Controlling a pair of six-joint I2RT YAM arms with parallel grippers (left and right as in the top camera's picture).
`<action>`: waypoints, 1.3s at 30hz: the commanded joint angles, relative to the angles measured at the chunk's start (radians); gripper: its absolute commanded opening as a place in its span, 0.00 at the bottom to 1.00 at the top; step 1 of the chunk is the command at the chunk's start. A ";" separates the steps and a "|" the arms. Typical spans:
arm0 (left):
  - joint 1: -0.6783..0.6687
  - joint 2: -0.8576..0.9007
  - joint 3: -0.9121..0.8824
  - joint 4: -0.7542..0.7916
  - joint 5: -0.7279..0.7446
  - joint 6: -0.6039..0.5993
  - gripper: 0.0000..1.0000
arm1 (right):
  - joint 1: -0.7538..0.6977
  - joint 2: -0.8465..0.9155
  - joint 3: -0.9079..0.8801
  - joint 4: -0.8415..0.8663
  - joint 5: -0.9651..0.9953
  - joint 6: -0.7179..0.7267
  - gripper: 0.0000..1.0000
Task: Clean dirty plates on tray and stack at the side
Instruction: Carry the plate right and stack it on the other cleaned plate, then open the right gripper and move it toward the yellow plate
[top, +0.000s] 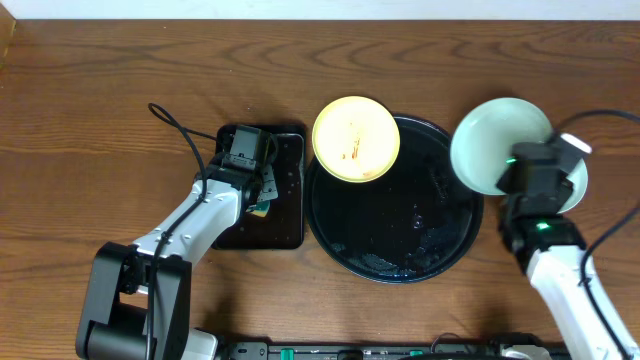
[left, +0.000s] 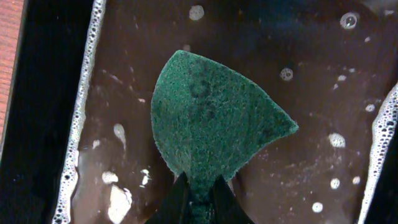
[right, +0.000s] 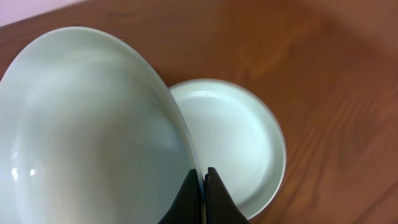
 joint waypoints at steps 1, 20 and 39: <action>0.002 -0.016 -0.004 0.002 -0.021 -0.005 0.07 | -0.156 0.045 0.013 0.006 -0.285 0.203 0.01; 0.002 -0.016 -0.004 0.001 -0.021 -0.005 0.07 | -0.525 0.334 0.013 0.123 -0.556 0.267 0.01; 0.002 -0.016 -0.004 -0.004 -0.021 -0.005 0.07 | -0.293 0.262 0.026 0.377 -1.041 -0.105 0.53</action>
